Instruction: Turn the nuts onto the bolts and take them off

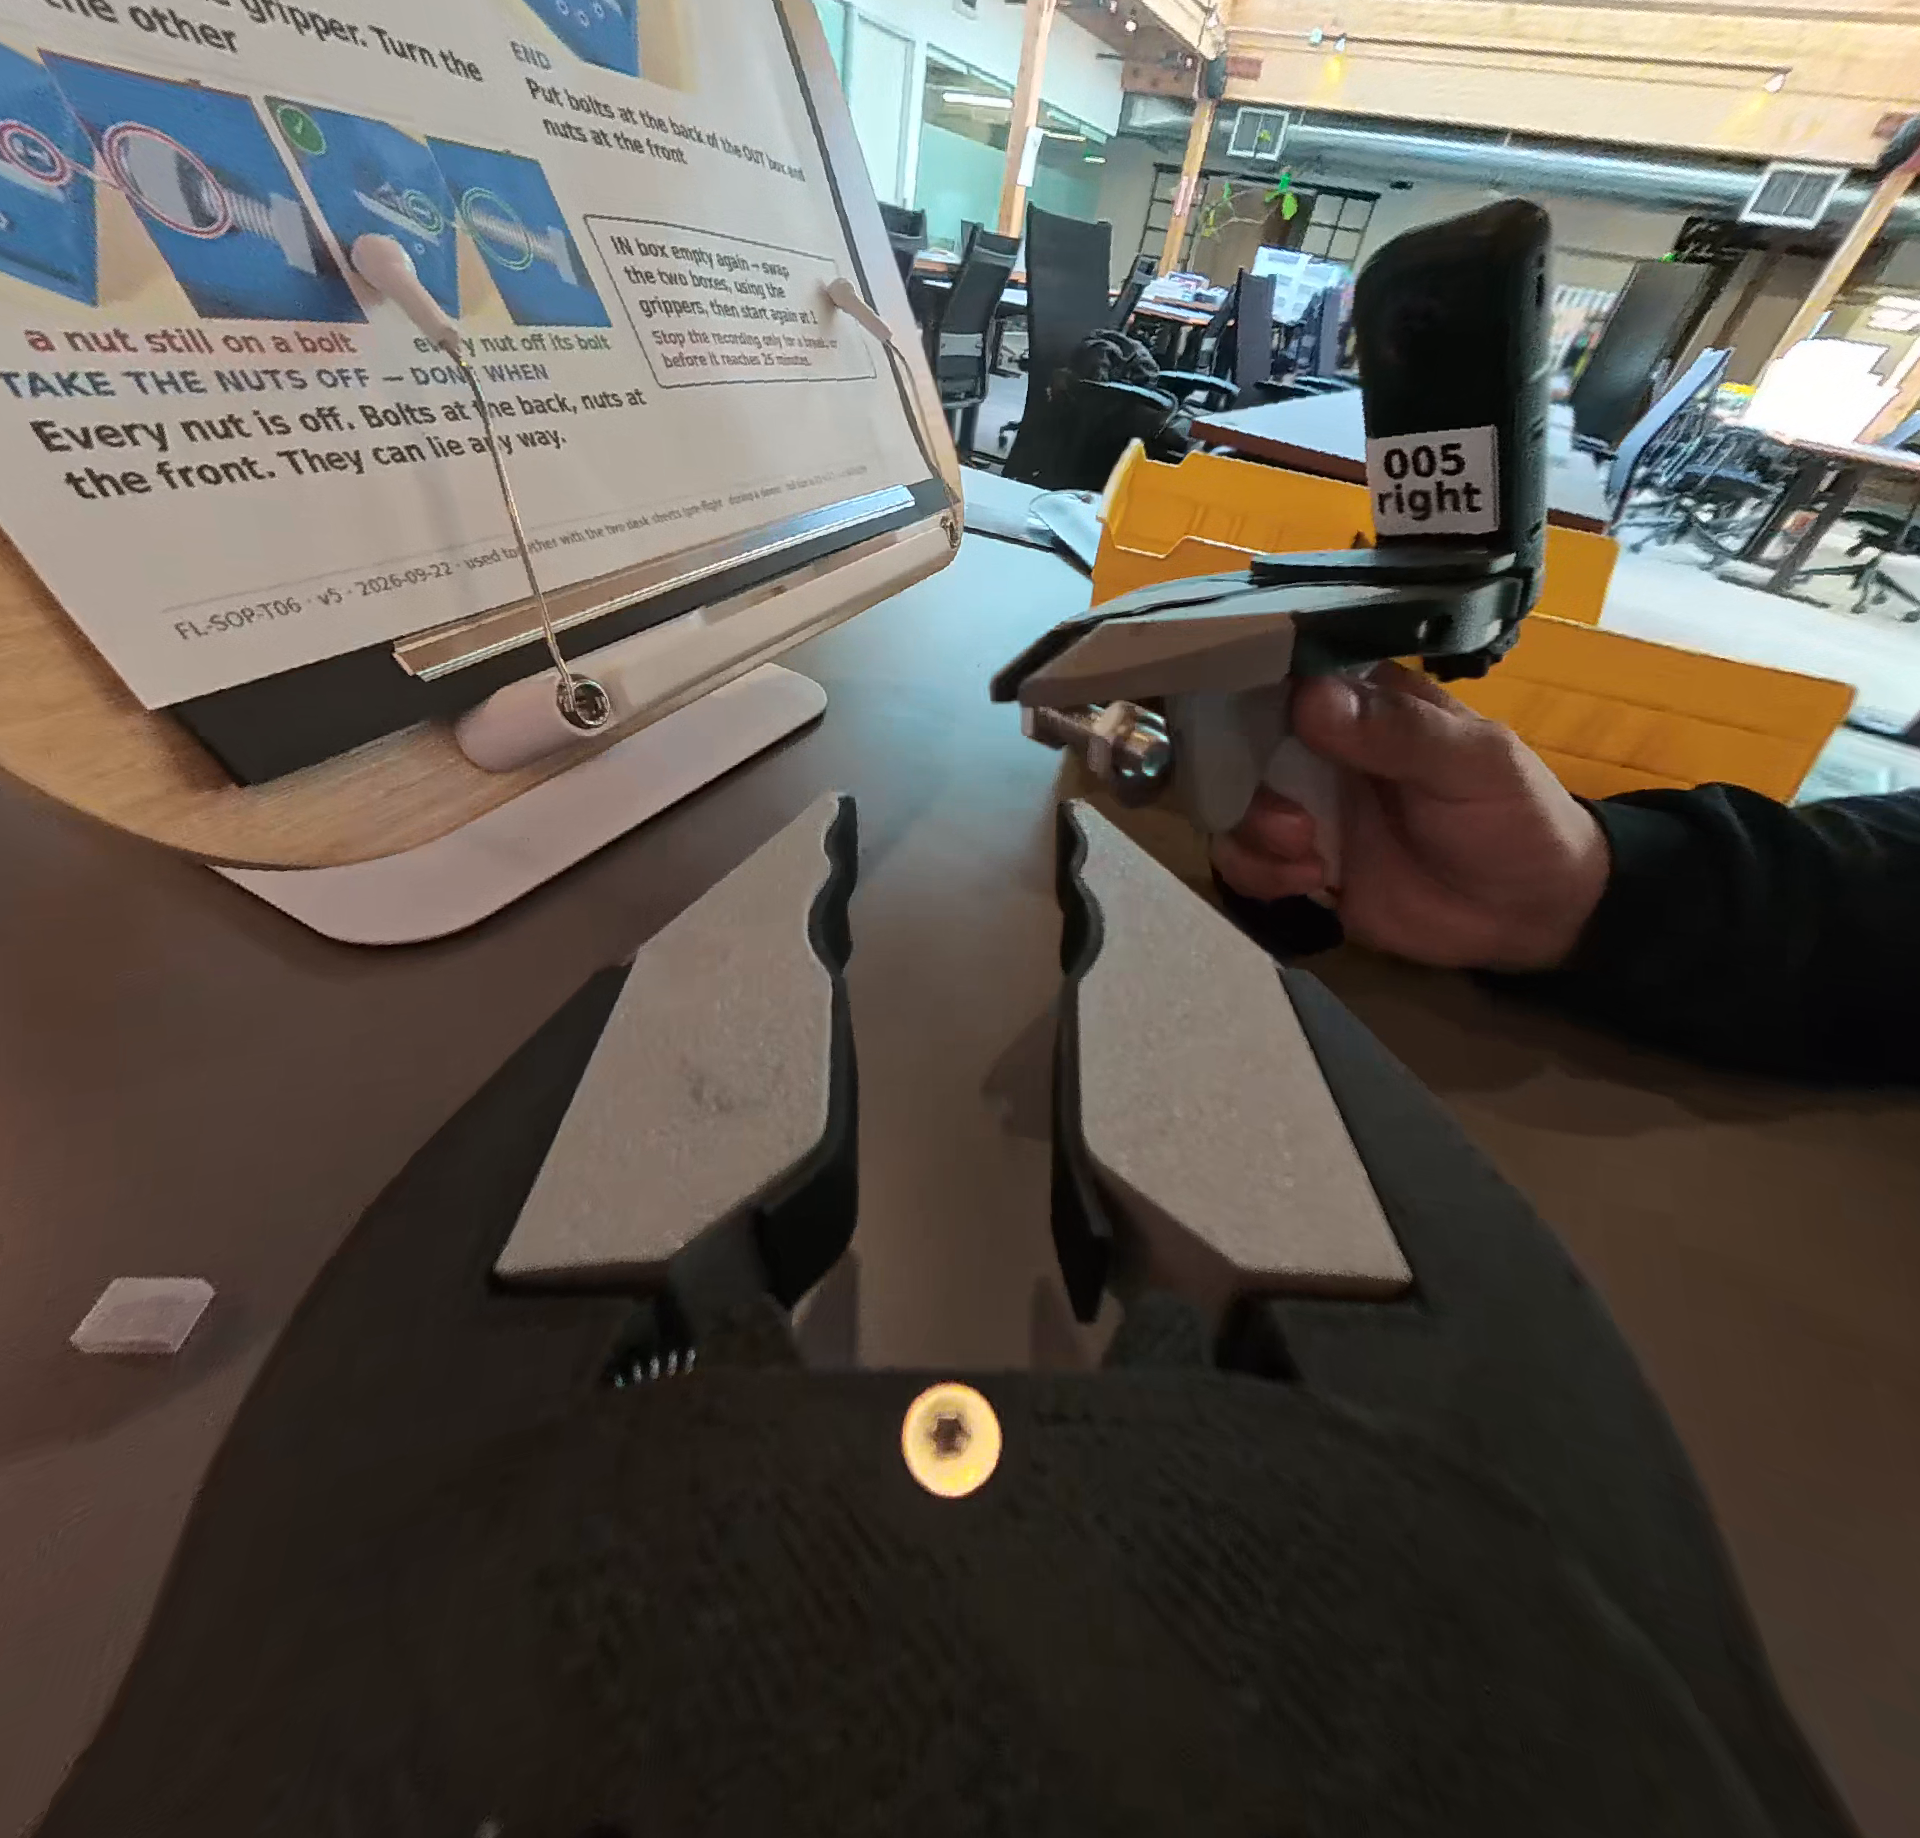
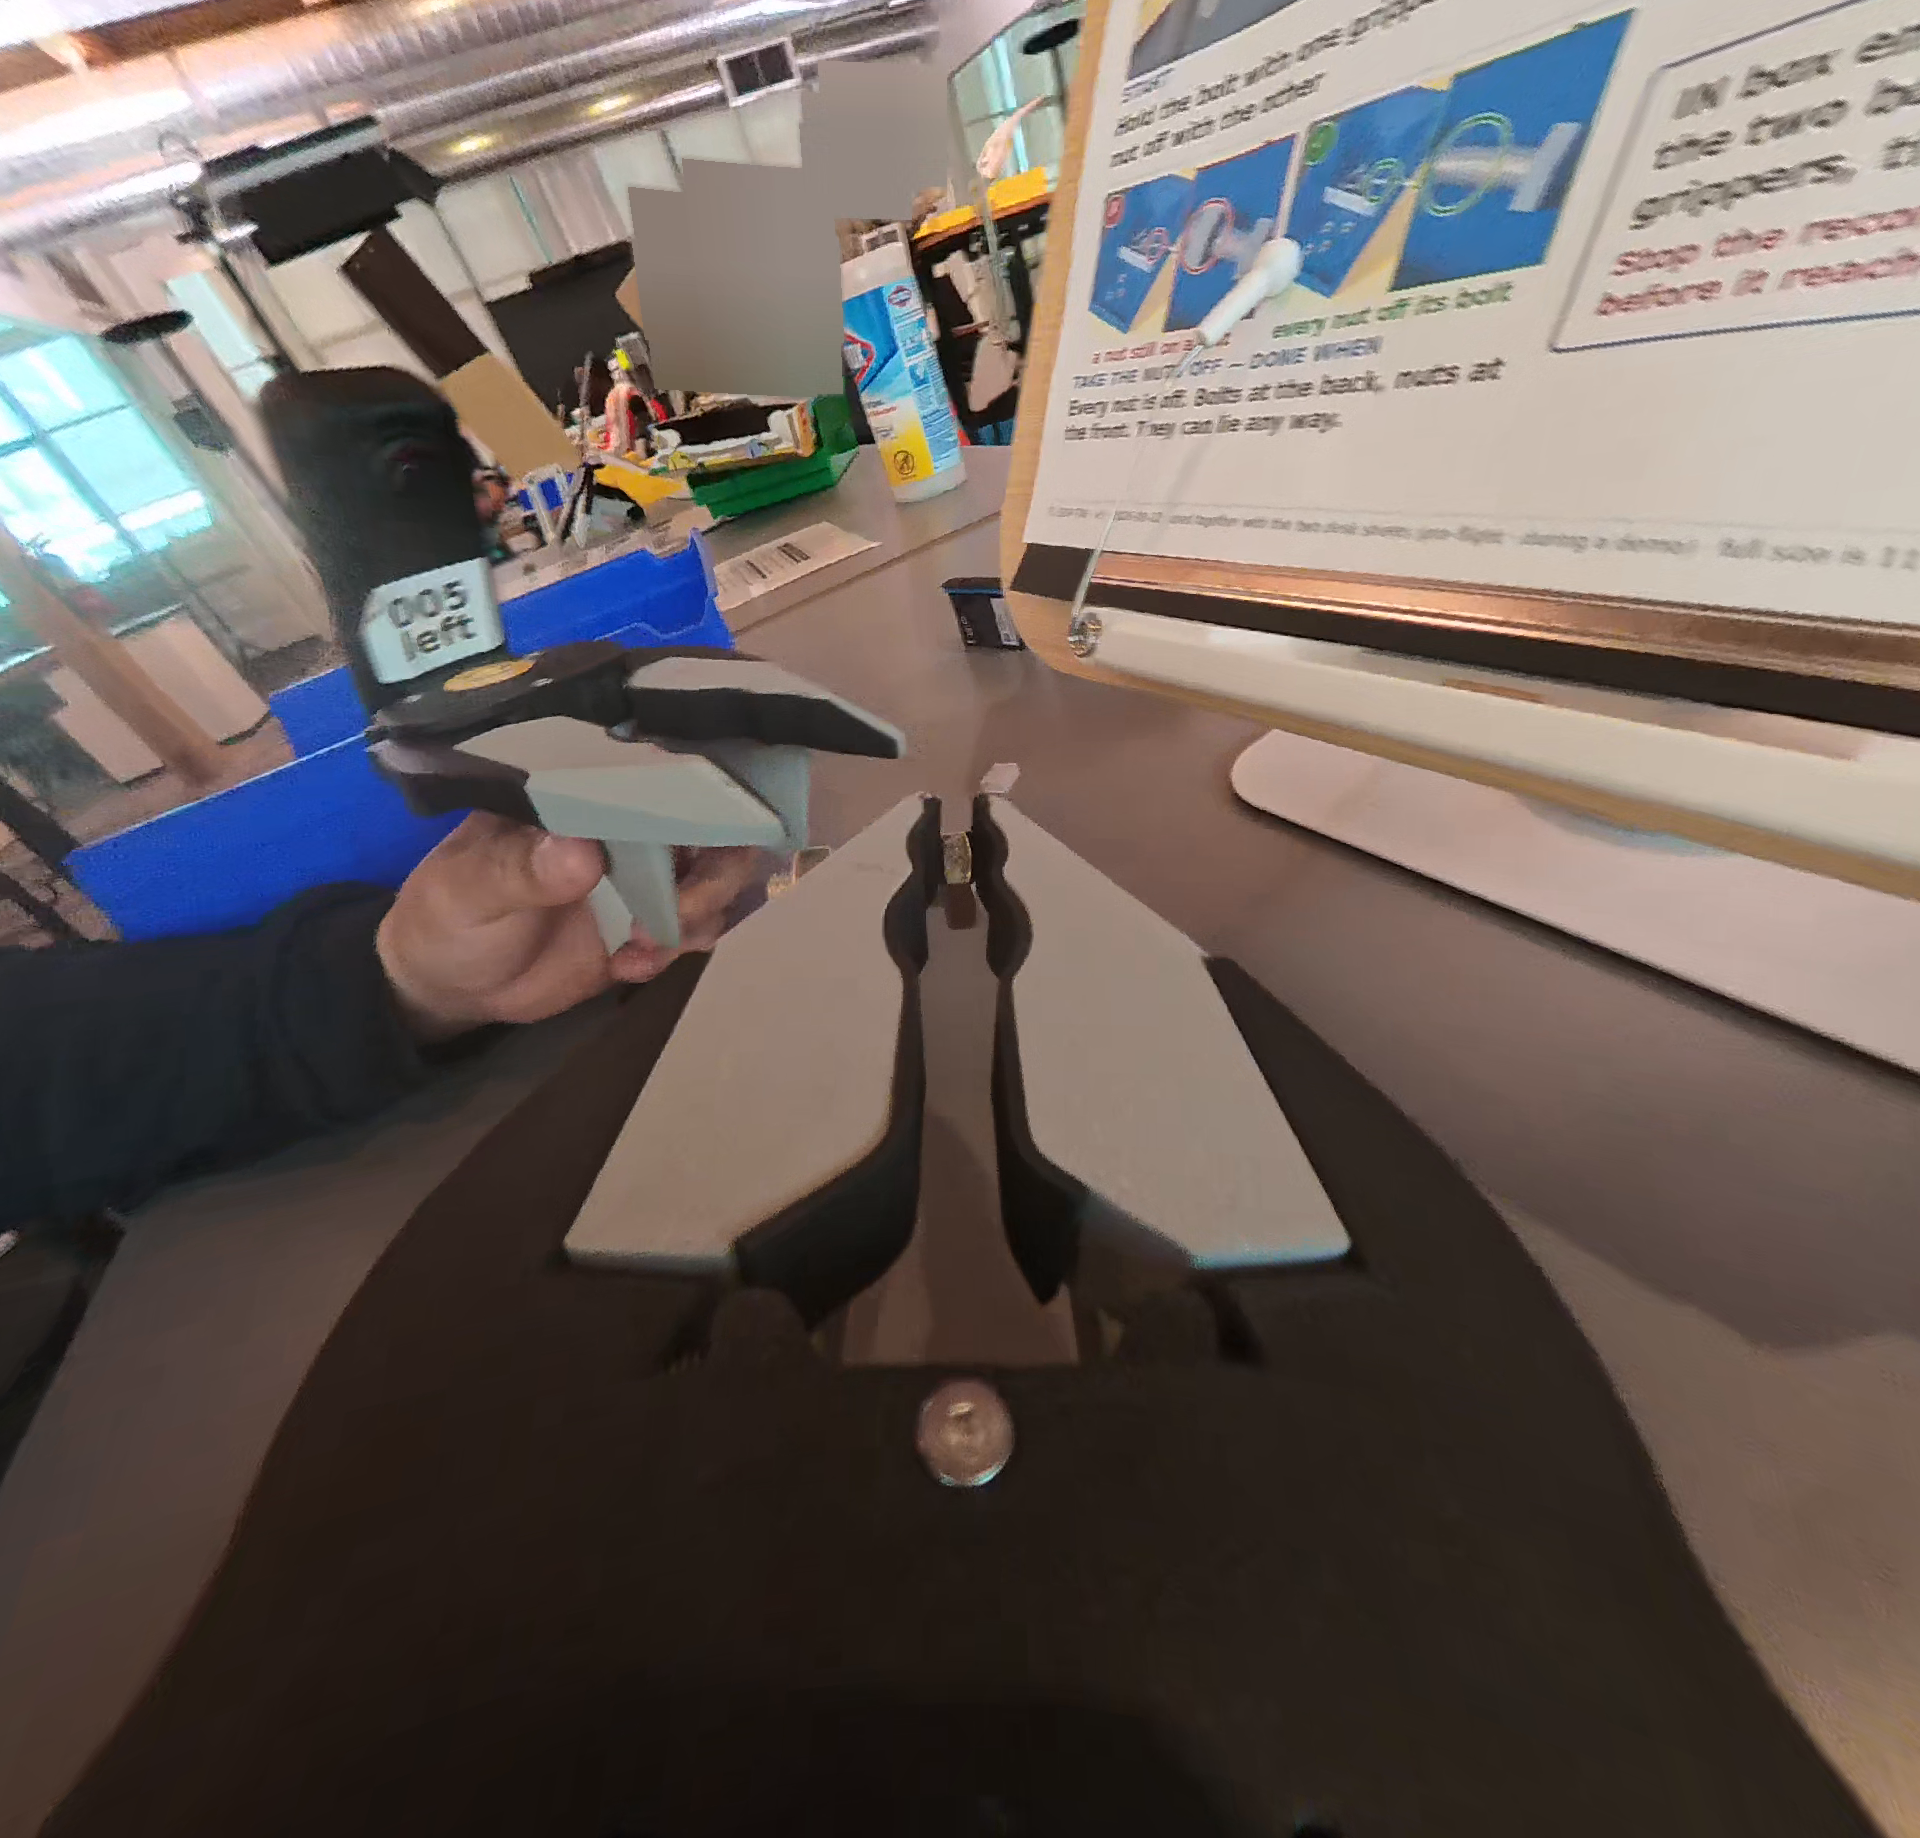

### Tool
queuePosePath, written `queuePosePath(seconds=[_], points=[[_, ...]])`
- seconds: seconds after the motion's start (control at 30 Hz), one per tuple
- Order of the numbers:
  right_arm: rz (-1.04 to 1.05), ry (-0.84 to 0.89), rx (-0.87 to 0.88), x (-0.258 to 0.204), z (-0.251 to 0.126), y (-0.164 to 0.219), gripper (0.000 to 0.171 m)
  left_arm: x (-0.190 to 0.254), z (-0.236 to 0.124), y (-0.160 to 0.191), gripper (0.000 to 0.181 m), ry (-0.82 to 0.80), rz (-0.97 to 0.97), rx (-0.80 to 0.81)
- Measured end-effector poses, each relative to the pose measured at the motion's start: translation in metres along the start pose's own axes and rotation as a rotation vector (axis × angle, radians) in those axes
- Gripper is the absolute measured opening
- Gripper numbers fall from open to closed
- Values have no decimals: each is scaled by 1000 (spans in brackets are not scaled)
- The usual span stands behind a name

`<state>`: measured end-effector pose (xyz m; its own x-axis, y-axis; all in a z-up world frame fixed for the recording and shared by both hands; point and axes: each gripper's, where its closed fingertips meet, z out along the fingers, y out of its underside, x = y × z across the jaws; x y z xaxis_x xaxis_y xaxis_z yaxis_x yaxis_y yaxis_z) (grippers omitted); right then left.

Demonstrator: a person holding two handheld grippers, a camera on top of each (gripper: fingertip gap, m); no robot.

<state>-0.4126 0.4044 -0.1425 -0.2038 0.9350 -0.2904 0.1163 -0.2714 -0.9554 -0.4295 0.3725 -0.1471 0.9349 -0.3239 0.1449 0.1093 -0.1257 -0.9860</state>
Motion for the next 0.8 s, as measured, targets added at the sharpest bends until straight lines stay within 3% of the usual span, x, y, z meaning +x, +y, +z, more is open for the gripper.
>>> queuePosePath(seconds=[0.37,0.63,0.8], points=[[0,-5,-21,-5,2,7,3,19,4,18,36,23,141,-122],[108,-57,-1,-6,5,7,3,19,4,21,40,36,124,-141],[218,-87,34,-7,2,4,3,41,7,19,41,120,77,-118]])
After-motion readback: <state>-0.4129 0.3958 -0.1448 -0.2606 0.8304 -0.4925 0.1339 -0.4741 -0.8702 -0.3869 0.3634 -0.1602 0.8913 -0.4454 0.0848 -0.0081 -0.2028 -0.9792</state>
